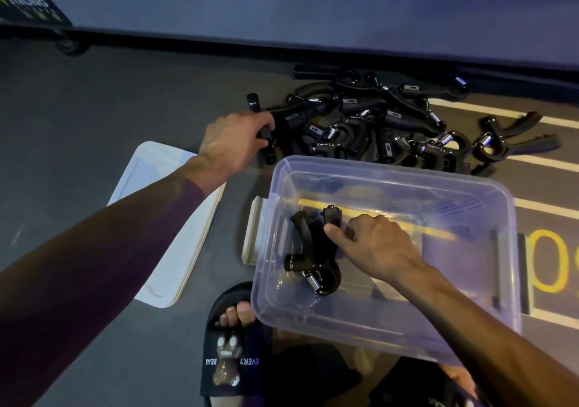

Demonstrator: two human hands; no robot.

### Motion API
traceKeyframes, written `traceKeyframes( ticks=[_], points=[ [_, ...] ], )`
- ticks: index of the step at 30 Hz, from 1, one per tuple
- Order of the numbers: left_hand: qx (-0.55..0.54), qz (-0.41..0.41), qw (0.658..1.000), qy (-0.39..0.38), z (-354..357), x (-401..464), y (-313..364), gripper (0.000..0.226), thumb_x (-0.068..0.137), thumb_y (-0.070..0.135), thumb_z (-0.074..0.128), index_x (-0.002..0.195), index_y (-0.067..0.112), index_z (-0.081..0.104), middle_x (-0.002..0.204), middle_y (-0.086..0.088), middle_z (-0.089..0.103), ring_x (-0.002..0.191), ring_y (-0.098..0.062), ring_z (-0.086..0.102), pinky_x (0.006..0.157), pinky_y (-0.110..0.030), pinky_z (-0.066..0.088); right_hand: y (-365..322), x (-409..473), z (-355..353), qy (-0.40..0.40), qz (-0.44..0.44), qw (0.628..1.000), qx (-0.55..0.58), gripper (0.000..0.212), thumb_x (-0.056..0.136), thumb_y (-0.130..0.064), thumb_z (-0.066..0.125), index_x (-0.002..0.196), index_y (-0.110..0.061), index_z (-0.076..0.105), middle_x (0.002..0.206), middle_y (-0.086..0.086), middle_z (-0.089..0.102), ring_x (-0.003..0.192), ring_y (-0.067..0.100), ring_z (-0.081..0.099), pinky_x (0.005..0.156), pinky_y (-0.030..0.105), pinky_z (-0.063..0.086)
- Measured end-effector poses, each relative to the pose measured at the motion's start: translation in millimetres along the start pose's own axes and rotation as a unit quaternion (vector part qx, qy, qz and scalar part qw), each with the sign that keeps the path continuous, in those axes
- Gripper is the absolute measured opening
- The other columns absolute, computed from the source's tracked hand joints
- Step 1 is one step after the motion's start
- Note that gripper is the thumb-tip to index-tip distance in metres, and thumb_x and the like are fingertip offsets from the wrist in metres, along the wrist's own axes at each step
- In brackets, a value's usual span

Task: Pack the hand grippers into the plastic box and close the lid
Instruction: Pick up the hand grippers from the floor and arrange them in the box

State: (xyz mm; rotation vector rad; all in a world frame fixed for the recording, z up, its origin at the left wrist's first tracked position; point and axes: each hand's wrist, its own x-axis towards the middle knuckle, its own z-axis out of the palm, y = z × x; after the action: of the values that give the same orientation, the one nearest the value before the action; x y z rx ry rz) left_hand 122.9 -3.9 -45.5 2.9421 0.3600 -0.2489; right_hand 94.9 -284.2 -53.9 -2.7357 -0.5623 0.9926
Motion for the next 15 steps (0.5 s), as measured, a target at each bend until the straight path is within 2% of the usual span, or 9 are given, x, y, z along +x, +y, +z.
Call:
traceKeyframes(
  ticks=[2,5,8,9,12,15],
  points=[
    [-0.027,-0.019,0.999,0.039,-9,-9,-9,0.025,0.097,0.036,0.063,0.122,0.033,0.058,0.112,-0.002,0.073,0.101,-0.034,0.067,0.080,-0.041,0.053,-2,-1,-4,0.032,-0.015,0.999,0.018,0.049,0.090,-0.066,0.039,0.072,-0.022,0.053,0.079,0.004,0.063,0.078,0.028,0.060,0.062,0.032,0.041],
    [-0.102,-0.047,0.986,0.127,-31,-27,-23,0.029,0.095,0.046,0.063,0.117,0.027,0.063,0.101,-0.003,0.074,0.092,-0.030,0.069,0.080,-0.043,0.056,-8,-7,-13,0.088,-0.089,0.989,0.081,0.032,0.092,-0.053,0.046,0.089,-0.026,0.063,0.082,-0.002,0.070,0.081,0.023,0.066,0.071,0.034,0.052],
    [-0.234,-0.035,0.952,0.195,-63,-53,-23,0.030,0.091,0.044,0.070,0.109,0.019,0.069,0.083,-0.001,0.069,0.069,-0.003,0.062,0.070,-0.023,0.052,-24,-20,-26,0.117,-0.154,0.957,0.216,0.019,0.094,-0.043,0.052,0.104,-0.031,0.062,0.088,-0.010,0.073,0.078,0.007,0.069,0.079,0.034,0.056],
    [-0.270,-0.018,0.940,0.207,-75,-64,-19,0.030,0.091,0.043,0.071,0.107,0.017,0.070,0.080,-0.001,0.067,0.066,-0.003,0.061,0.067,-0.021,0.051,-31,-25,-30,0.124,-0.163,0.942,0.267,0.020,0.094,-0.041,0.055,0.110,-0.030,0.062,0.094,-0.013,0.072,0.080,0.003,0.069,0.080,0.032,0.057],
    [-0.324,0.048,0.918,0.225,-105,-95,-3,0.028,0.092,0.040,0.072,0.102,0.014,0.070,0.079,-0.007,0.069,0.070,-0.024,0.064,0.066,-0.034,0.050,-48,-39,-47,0.141,-0.173,0.892,0.394,0.026,0.094,-0.038,0.060,0.120,-0.034,0.059,0.102,-0.018,0.069,0.091,0.001,0.068,0.081,0.032,0.058],
    [-0.370,0.077,0.904,0.200,-122,-116,19,0.026,0.092,0.040,0.072,0.095,0.015,0.070,0.076,-0.007,0.069,0.068,-0.029,0.063,0.063,-0.038,0.048,-59,-50,-61,0.157,-0.214,0.852,0.451,0.035,0.092,-0.034,0.065,0.126,-0.033,0.056,0.106,-0.016,0.069,0.099,0.004,0.066,0.084,0.027,0.054]
  ],
)
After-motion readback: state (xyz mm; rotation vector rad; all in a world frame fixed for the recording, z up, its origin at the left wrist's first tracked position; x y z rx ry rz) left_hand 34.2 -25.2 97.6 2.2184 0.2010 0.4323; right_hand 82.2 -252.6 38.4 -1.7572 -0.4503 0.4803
